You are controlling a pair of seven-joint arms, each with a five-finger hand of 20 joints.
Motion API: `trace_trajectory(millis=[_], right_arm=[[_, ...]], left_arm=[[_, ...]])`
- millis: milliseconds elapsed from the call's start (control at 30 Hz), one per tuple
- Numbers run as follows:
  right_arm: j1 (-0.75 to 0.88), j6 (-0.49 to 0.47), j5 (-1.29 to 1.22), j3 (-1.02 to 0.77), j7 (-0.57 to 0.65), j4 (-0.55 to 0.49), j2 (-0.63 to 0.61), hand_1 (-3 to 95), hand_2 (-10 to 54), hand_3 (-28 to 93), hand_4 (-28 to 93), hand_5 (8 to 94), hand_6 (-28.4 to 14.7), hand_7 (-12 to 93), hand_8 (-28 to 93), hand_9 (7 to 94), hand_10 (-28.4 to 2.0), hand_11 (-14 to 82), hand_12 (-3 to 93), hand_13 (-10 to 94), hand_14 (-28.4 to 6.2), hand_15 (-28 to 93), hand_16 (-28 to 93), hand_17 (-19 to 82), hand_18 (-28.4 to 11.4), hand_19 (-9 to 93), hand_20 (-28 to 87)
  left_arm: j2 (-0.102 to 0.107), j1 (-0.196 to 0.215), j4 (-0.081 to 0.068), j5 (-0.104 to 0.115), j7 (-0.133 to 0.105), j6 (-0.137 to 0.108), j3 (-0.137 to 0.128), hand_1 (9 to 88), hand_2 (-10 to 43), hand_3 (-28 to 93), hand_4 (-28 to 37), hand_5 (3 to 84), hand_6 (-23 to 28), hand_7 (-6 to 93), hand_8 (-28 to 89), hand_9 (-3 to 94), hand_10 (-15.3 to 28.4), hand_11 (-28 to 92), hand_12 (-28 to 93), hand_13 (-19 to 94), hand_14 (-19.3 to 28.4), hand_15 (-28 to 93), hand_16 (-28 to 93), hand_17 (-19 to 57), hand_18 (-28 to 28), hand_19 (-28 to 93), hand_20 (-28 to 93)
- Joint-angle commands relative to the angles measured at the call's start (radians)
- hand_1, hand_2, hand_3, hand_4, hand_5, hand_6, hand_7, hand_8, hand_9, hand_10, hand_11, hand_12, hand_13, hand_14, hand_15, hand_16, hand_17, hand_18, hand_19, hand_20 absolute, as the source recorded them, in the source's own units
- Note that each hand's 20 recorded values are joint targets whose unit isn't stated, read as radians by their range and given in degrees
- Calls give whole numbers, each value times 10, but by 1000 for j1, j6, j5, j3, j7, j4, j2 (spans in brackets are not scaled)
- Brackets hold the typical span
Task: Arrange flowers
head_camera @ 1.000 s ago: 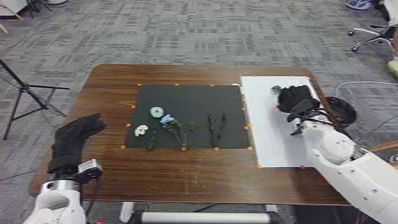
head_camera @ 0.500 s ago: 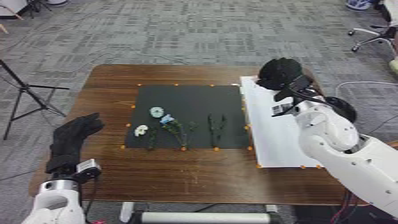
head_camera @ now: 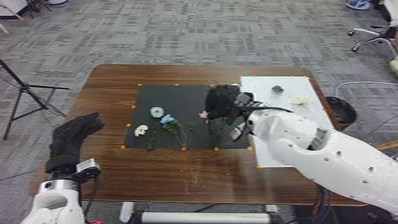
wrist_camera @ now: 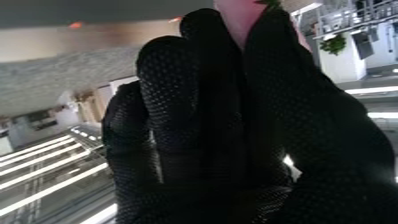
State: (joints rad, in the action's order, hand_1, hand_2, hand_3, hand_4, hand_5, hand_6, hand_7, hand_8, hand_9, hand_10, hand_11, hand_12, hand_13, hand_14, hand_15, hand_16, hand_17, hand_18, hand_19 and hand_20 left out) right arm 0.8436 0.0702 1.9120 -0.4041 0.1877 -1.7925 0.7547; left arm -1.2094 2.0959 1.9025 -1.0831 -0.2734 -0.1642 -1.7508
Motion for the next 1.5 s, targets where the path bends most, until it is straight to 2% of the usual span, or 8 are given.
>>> trace_trajectory(millis=[33, 233, 467, 700, 1067, 1200, 1400, 1500], right_arm=[[-6, 19, 18, 19, 30, 73, 160, 583, -95, 586, -171, 810, 29, 188, 69, 870, -101, 66, 348, 734, -92, 514, 378, 338, -217, 711, 600], [-10, 79, 62, 39, 50, 153, 256, 582, -95, 586, -168, 813, 29, 186, 69, 872, -101, 66, 345, 735, -94, 513, 379, 338, -218, 712, 600], [6, 84, 130, 33, 40, 206, 303, 584, -95, 583, -169, 812, 30, 184, 67, 868, -101, 60, 334, 736, -92, 512, 382, 339, -218, 713, 599], [17, 42, 164, 21, 41, 223, 300, 581, -95, 583, -167, 803, 30, 180, 63, 852, -100, 53, 323, 730, -92, 507, 384, 335, -218, 710, 598], [11, 48, 192, 17, 45, 232, 283, 569, -95, 584, -165, 789, 21, 168, 62, 823, -105, 74, 290, 722, -96, 499, 378, 329, -217, 705, 594], [26, 13, 193, -5, 45, 231, 280, 560, -95, 581, -159, 784, 19, 165, 64, 816, -105, 82, 284, 720, -96, 500, 375, 328, -218, 705, 594], [38, -37, 185, -27, 50, 225, 280, 521, -95, 578, -144, 738, 4, 158, 70, 738, -121, 156, 190, 692, -107, 498, 367, 307, -220, 697, 589], [31, -38, 185, -25, 48, 224, 277, 504, -95, 594, -145, 725, -1, 155, 67, 723, -124, 155, 185, 683, -110, 497, 363, 303, -220, 695, 587]], left_arm=[[-1, -1, 2, 0, 9, 2, 5, 269, 58, 665, -247, 578, 12, 173, -69, 557, 150, 232, 147, 462, 191, 272, 20, 108, 130, 144, 230], [-2, -7, -2, -1, 10, 5, 9, 269, 58, 665, -248, 577, 11, 173, -68, 557, 149, 232, 148, 459, 191, 274, 22, 105, 130, 144, 230], [1, -17, -7, -2, 13, 11, 11, 268, 58, 665, -247, 578, 11, 173, -69, 555, 150, 231, 147, 458, 190, 276, 22, 104, 130, 144, 229], [1, -17, -8, -2, 17, 15, 9, 267, 58, 666, -247, 578, 11, 173, -69, 555, 150, 231, 148, 458, 190, 276, 22, 103, 130, 144, 228], [3, -19, -8, -3, 19, 22, 8, 268, 58, 666, -245, 576, 13, 172, -69, 555, 150, 231, 148, 457, 191, 278, 22, 103, 131, 144, 227], [5, -21, -8, -4, 22, 25, 8, 268, 57, 666, -245, 575, 15, 172, -68, 555, 149, 231, 148, 457, 190, 277, 21, 103, 131, 144, 227], [5, -20, -7, -4, 23, 25, 8, 267, 56, 667, -246, 575, 16, 171, -68, 555, 149, 230, 147, 457, 190, 277, 22, 102, 130, 144, 227], [4, -22, -8, -4, 20, 26, 8, 267, 57, 667, -245, 574, 16, 171, -68, 556, 149, 230, 147, 457, 190, 278, 22, 102, 131, 144, 227]])
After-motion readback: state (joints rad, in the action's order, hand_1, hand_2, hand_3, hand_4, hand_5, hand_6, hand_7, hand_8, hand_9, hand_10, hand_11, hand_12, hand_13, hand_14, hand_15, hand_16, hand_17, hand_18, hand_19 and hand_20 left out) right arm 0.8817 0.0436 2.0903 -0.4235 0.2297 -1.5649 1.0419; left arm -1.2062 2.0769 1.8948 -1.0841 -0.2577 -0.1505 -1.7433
